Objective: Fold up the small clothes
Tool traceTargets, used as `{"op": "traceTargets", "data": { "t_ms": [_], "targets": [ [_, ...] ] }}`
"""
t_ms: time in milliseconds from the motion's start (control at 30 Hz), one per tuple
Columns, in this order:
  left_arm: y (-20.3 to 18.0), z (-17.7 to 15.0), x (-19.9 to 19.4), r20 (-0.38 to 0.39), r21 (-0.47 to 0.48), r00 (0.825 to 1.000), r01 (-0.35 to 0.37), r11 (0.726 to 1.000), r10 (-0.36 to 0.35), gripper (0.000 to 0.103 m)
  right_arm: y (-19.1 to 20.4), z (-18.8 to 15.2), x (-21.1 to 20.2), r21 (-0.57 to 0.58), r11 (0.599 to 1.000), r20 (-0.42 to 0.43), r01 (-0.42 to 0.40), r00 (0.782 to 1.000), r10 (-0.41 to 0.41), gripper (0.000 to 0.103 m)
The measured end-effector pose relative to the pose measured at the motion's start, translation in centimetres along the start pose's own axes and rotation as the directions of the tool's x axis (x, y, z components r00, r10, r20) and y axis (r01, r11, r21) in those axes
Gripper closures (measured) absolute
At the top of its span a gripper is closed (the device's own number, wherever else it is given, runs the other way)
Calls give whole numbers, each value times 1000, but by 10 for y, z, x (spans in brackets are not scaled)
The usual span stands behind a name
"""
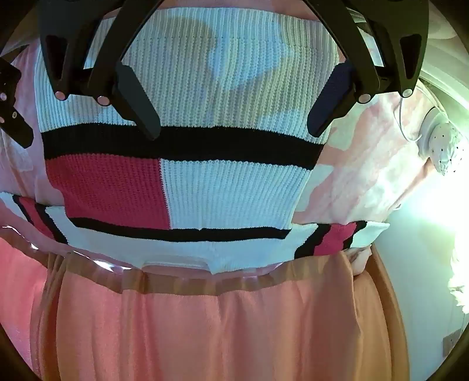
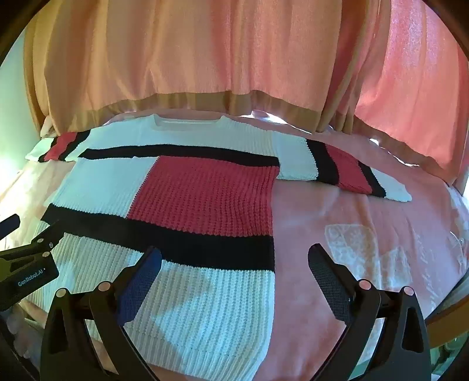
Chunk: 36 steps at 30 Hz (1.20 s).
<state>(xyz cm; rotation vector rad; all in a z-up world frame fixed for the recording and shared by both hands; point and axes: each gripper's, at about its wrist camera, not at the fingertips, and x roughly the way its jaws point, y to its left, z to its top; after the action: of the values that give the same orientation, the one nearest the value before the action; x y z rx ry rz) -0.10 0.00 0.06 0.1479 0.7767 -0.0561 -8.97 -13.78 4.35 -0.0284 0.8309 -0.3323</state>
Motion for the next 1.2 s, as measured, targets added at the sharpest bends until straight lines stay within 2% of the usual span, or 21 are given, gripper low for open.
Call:
{"op": "traceTargets", "data": {
  "t_ms": [367,1200],
  "targets": [
    [-8,8,-3,-1,1,1000,9,1000,-9,5,5,2,-1,0,1000,5,5,1000,-5,5],
    [-1,0,-2,3,5,1000,3,1000,-3,5,14,3,-2,-5,1000,4,-5,1000,5,5]
  ]
}}
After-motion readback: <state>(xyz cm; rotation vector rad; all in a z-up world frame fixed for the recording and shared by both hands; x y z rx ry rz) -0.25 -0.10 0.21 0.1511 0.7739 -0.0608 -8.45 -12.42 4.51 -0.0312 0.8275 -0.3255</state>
